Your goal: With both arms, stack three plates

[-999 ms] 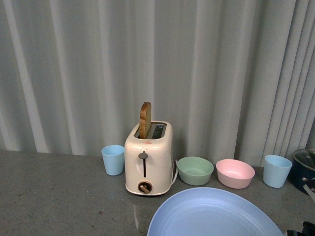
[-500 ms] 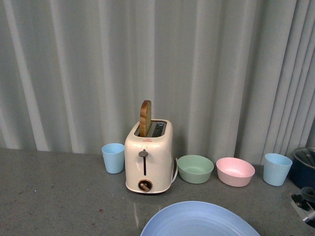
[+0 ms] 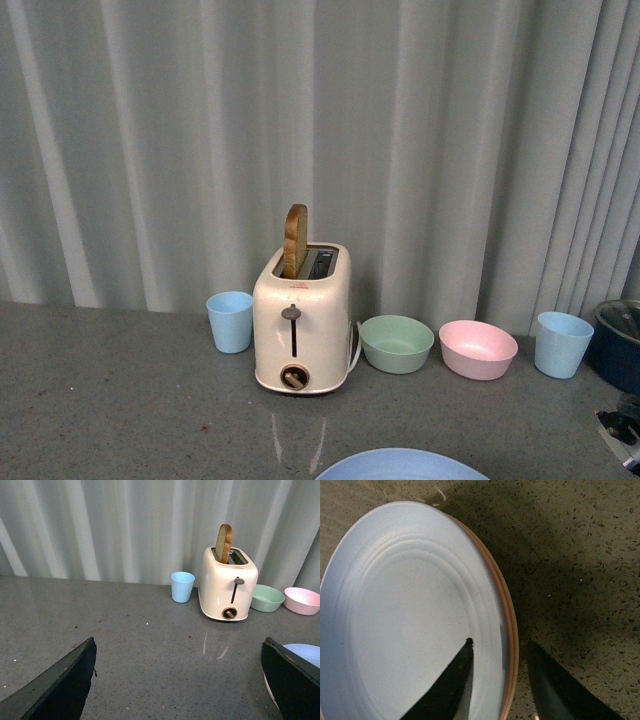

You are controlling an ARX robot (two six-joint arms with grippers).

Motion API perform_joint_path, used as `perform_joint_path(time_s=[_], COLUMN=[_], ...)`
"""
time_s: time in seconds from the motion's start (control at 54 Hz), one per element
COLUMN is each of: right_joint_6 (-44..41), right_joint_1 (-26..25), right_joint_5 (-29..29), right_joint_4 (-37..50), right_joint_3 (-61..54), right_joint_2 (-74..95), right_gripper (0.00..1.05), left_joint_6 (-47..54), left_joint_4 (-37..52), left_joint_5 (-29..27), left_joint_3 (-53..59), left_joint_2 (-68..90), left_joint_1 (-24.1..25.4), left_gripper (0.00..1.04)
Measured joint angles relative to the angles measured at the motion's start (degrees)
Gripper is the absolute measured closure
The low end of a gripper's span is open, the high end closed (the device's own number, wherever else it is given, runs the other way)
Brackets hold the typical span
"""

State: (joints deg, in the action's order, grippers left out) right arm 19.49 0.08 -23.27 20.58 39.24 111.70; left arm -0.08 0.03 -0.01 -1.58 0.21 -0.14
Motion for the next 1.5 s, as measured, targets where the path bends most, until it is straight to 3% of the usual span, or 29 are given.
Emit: perform_joint_path(time_s=[0.389,0.722,0.962,1.055,1.129,1.332,1.425,1.499], right_joint_6=[0.0,-4.4,-11.6,-15.7,-17.6,-19.0,-19.2,-19.3], right_joint_1=[-1.1,-3.4,1.7,5.1,6.2,5.8,2.1,0.5], right_joint_5=[0.1,6.1,14.3,25.6,29.3,29.0,23.8,23.5], right_joint_4=[-3.7,-12.1,-15.9,-8.6,-8.7,-10.5,-9.6,-8.9], right_joint_3=[-1.5,-2.3,-2.4,-6.6,-10.3,-17.6,-21.0,-23.3], right_joint_2=[-13.4,-42.9,-61.4,-66.5,-70.8,-80.0,-82.6,-84.1], right_gripper=[0.06,0.07,0.08,0.22,0.35,0.70,0.86,0.99], left_joint_6=[0.0,0.0,0.0,0.0,0.0,0.0,0.0,0.0], left_joint_4=[0.0,0.0,0.0,0.0,0.0,0.0,0.0,0.0], left_joint_5=[0.0,0.0,0.0,0.0,0.0,0.0,0.0,0.0], left_joint_3=[0.0,0.0,0.0,0.0,0.0,0.0,0.0,0.0], left_joint_2=[0.0,0.0,0.0,0.0,0.0,0.0,0.0,0.0], left_joint_1=[0.0,0.0,0.0,0.0,0.0,0.0,0.0,0.0], left_gripper=[0.07,0.07,0.07,0.07,0.07,0.07,0.07,0.07])
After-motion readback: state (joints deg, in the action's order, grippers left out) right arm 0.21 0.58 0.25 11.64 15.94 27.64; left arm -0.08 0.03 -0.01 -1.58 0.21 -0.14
